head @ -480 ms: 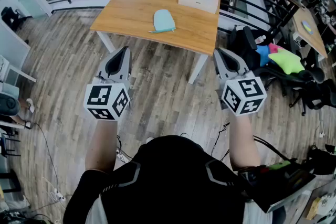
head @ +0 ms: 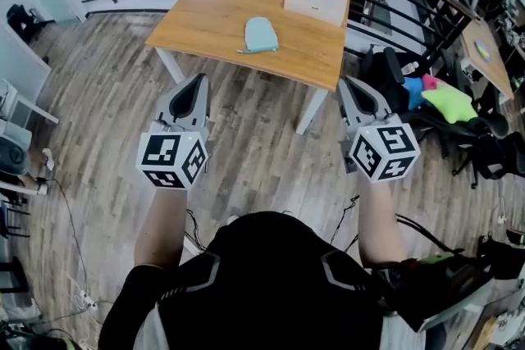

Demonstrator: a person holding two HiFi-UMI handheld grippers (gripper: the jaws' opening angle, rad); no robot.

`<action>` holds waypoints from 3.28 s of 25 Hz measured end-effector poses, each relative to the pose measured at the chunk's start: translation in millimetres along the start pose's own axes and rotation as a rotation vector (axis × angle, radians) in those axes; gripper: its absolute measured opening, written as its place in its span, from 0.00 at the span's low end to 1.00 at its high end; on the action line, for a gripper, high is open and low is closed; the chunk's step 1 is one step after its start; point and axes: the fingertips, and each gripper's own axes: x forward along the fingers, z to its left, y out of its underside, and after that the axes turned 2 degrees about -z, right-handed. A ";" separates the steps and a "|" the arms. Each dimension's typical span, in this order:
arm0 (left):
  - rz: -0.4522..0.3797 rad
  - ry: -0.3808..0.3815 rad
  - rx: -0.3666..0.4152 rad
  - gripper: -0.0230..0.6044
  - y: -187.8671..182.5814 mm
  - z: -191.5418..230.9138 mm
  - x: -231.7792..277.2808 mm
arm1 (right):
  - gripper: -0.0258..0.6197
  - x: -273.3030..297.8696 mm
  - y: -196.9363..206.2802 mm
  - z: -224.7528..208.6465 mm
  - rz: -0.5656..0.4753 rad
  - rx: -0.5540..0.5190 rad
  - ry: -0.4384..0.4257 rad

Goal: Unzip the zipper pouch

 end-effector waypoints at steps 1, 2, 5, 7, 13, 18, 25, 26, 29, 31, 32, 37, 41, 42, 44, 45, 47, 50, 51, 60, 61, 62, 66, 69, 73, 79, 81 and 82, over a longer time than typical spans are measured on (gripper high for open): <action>0.000 -0.002 0.004 0.08 0.3 -0.3 -1.1 | 0.05 -0.9 0.3 0.5 0.000 0.002 -0.002; 0.001 -0.003 0.008 0.08 0.4 -0.9 -1.5 | 0.05 -1.4 -0.1 0.8 -0.001 0.001 -0.005; 0.000 -0.001 0.021 0.09 0.5 -3.4 -0.4 | 0.05 -0.6 -2.3 1.6 -0.005 -0.012 -0.014; -0.002 -0.009 0.037 0.09 1.1 -3.9 -0.2 | 0.05 -0.4 -1.8 3.3 -0.002 -0.019 -0.022; -0.008 -0.015 0.021 0.09 1.9 -4.6 1.3 | 0.10 -0.4 0.1 5.6 -0.002 -0.027 -0.051; 0.001 -0.026 0.024 0.17 5.1 -5.2 3.4 | 0.26 -2.6 -1.8 4.1 -0.014 -0.030 -0.075; -0.004 -0.002 0.031 0.38 3.8 -20.8 7.5 | 0.35 -8.4 -0.9 -11.5 -0.015 -0.016 -0.067; -0.003 0.001 0.031 0.40 3.5 -23.7 8.8 | 0.36 -9.5 -1.2 -14.6 -0.018 -0.014 -0.066; -0.004 0.000 0.028 0.42 3.6 -29.7 11.6 | 0.37 -12.1 -1.2 -21.5 -0.026 -0.008 -0.073; 0.000 0.002 0.030 0.42 5.7 -34.3 14.1 | 0.39 -13.2 1.6 -25.7 -0.022 -0.010 -0.078; 0.003 0.004 0.033 0.42 6.5 -37.1 15.8 | 0.40 -13.5 3.6 -28.2 -0.016 -0.012 -0.081; 0.009 -0.027 0.049 0.42 3.2 -41.5 25.4 | 0.46 -17.4 5.7 -46.5 -0.021 -0.005 -0.094; 0.015 -0.056 0.081 0.42 5.7 -48.6 33.2 | 0.46 -18.4 10.1 -61.2 -0.018 -0.006 -0.124; 0.019 -0.063 0.086 0.42 8.3 -51.2 34.9 | 0.46 -17.9 12.1 -64.4 -0.016 -0.009 -0.133; 0.028 -0.070 0.092 0.42 13.7 -55.5 38.8 | 0.46 -14.8 16.1 -71.0 -0.012 -0.012 -0.145; 0.033 -0.071 0.093 0.43 16.4 -56.5 40.8 | 0.46 -12.0 18.5 -73.5 -0.010 -0.009 -0.149; 0.044 -0.068 0.094 0.43 21.3 -56.4 45.7 | 0.46 -5.6 22.3 -76.2 -0.008 0.001 -0.156; 0.036 -0.065 0.086 0.42 24.3 -50.8 57.2 | 0.46 5.2 23.6 -77.1 -0.003 -0.012 -0.165; 0.028 -0.061 0.080 0.42 25.0 -47.5 62.8 | 0.45 10.1 24.1 -77.4 -0.001 -0.017 -0.164; 0.002 0.021 0.042 0.42 31.0 22.8 135.8 | 0.45 97.8 13.1 -71.0 0.011 -0.057 -0.136; 0.000 0.029 0.042 0.42 30.3 32.9 145.2 | 0.45 110.0 11.9 -71.2 0.014 -0.057 -0.129; 0.001 0.038 0.041 0.42 29.7 42.7 154.6 | 0.45 122.2 10.7 -71.5 0.017 -0.053 -0.121; 0.009 0.070 0.035 0.42 29.5 82.5 184.6 | 0.45 166.9 6.7 -64.8 0.030 -0.050 -0.104; 0.008 0.079 0.029 0.42 31.8 110.7 201.6 | 0.44 196.8 7.2 -58.0 0.041 -0.046 -0.094; 0.007 0.102 0.024 0.42 36.3 137.8 218.6 | 0.44 230.5 9.4 -48.2 0.059 -0.043 -0.086; 0.009 0.128 0.007 0.42 43.9 181.8 235.7 | 0.43 273.3 13.0 -43.6 0.084 -0.061 -0.075; 0.012 0.145 0.002 0.42 47.2 194.8 239.1 | 0.43 284.1 13.5 -42.0 0.089 -0.066 -0.066; 0.014 0.150 -0.001 0.42 49.8 201.0 240.8 | 0.43 289.4 13.9 -40.3 0.093 -0.071 -0.066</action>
